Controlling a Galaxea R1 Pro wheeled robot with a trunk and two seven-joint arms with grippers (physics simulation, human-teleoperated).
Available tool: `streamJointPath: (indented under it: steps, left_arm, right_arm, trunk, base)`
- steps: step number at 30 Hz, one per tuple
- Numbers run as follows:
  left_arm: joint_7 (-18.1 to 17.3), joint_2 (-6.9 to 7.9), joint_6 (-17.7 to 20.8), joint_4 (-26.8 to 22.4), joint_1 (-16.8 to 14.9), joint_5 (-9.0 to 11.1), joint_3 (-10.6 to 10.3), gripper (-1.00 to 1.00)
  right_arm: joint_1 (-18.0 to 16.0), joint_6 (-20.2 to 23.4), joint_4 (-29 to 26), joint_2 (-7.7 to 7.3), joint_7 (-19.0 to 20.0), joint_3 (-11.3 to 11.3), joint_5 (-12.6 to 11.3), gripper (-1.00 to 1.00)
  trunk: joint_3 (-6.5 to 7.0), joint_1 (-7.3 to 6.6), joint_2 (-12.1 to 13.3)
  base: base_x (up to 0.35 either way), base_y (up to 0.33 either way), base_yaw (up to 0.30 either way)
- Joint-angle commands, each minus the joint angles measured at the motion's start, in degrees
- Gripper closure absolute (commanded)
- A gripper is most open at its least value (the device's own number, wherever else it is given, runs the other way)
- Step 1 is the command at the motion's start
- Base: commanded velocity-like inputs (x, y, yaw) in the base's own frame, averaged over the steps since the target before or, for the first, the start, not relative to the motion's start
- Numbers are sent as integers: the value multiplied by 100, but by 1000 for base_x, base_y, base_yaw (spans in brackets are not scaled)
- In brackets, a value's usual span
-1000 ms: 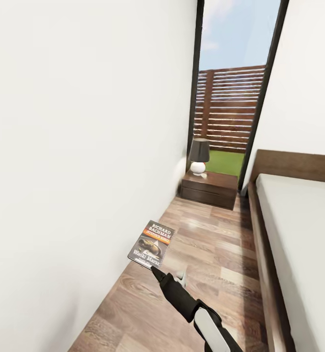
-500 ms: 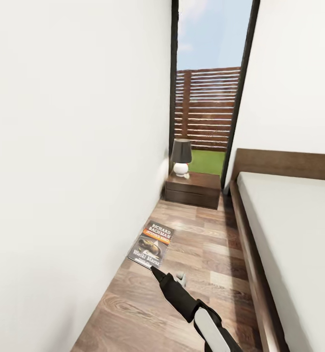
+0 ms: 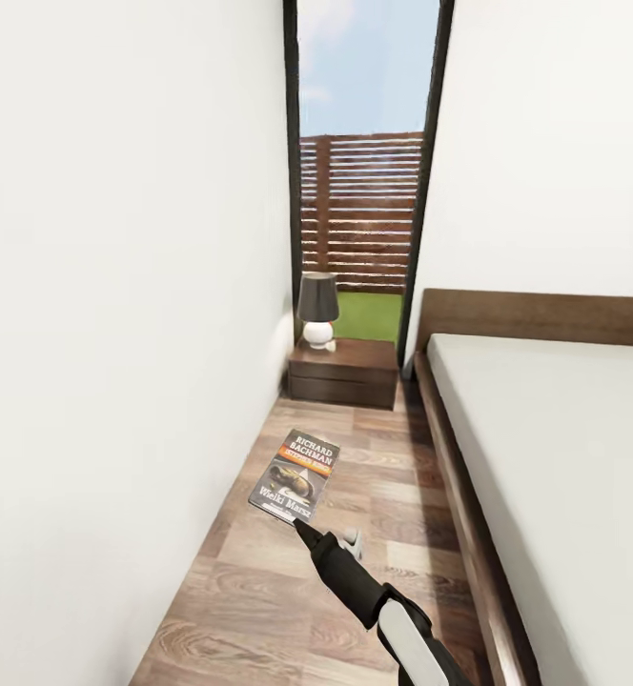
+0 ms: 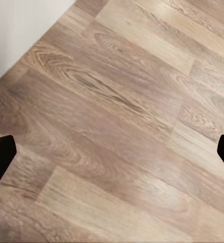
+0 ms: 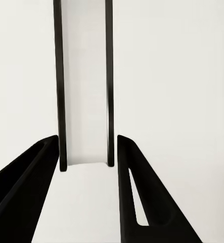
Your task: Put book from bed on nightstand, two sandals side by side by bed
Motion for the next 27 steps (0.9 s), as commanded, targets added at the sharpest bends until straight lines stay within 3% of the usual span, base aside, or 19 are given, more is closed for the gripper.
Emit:
streamJointPath:
  steps: [1, 27]
  left_arm:
    - [-22, 2, -13, 4, -2, -39, 51, -100]
    - [-22, 2, -13, 4, -2, -39, 51, -100]
  right_arm:
    - [-4, 44, -1, 2, 8, -2, -75, 100]
    - [-4, 36, -1, 2, 150, -11, -75, 100]
  trunk:
    - [-6, 2, -3]
    - [-6, 2, -3]
  base:
    - [270, 139, -172]
    - [270, 142, -85]
